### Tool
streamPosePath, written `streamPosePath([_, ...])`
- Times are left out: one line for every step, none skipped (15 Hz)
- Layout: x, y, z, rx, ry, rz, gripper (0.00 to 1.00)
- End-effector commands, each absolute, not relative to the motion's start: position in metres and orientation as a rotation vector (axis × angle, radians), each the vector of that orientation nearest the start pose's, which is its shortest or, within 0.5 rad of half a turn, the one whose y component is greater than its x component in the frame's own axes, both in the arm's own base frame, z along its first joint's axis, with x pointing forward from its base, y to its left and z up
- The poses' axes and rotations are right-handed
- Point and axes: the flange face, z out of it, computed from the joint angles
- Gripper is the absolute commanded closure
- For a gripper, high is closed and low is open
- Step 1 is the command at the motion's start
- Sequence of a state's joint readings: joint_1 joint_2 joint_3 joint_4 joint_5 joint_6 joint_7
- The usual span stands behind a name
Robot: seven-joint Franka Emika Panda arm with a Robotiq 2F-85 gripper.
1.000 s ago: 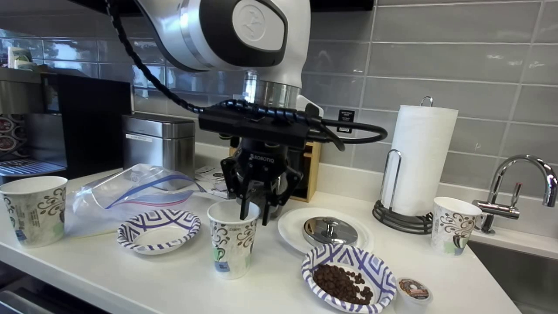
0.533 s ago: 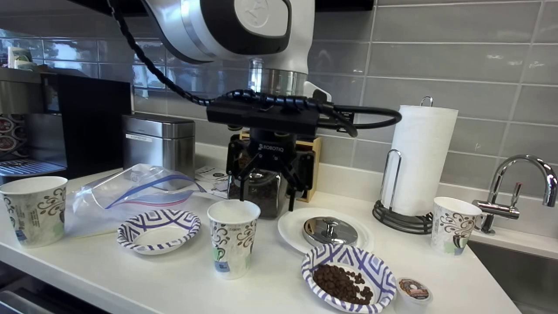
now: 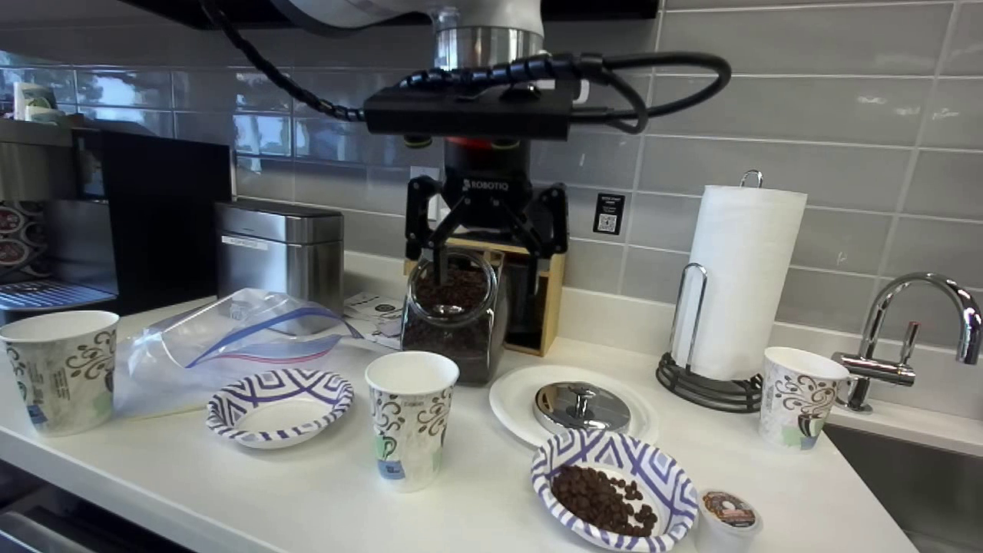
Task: Place the coffee beans from the container in the coffee cup using the silver spoon then pour the beans into the bowl on the right.
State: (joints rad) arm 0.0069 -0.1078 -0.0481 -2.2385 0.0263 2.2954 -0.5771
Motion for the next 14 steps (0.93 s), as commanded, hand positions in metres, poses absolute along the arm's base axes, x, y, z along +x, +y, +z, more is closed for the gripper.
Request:
streamPosePath([0.512, -0.014, 0.458, -3.044, -0.856, -0.243, 0.00])
streamPosePath([0.511, -0.012, 0.464, -3.040, -0.865, -0.250, 0.00])
streamPosePath([0.509, -0.010, 0.468, -3.036, -0.872, -0.243, 0.00])
streamPosePath([0.508, -0.008, 0.472, -3.033, -0.885, -0.222, 0.00])
streamPosePath([0.506, -0.006, 0.474, -3.030, -0.899, -0.200, 0.00])
streamPosePath([0.505, -0.004, 0.477, -3.027, -0.915, -0.175, 0.00])
streamPosePath([0.503, -0.002, 0.479, -3.018, -0.926, -0.157, 0.00])
streamPosePath([0.502, 0.000, 0.481, -3.007, -0.936, -0.150, 0.00])
streamPosePath([0.501, 0.001, 0.482, -3.005, -0.936, -0.154, 0.00])
streamPosePath([0.502, 0.004, 0.483, -3.006, -0.940, -0.148, 0.00])
streamPosePath([0.502, 0.006, 0.484, -3.012, -0.946, -0.145, 0.00])
streamPosePath([0.502, 0.007, 0.483, -3.019, -0.948, -0.158, 0.00])
streamPosePath([0.506, 0.003, 0.481, -3.012, -0.921, -0.186, 0.00])
streamPosePath([0.506, 0.005, 0.482, -3.012, -0.928, -0.186, 0.00])
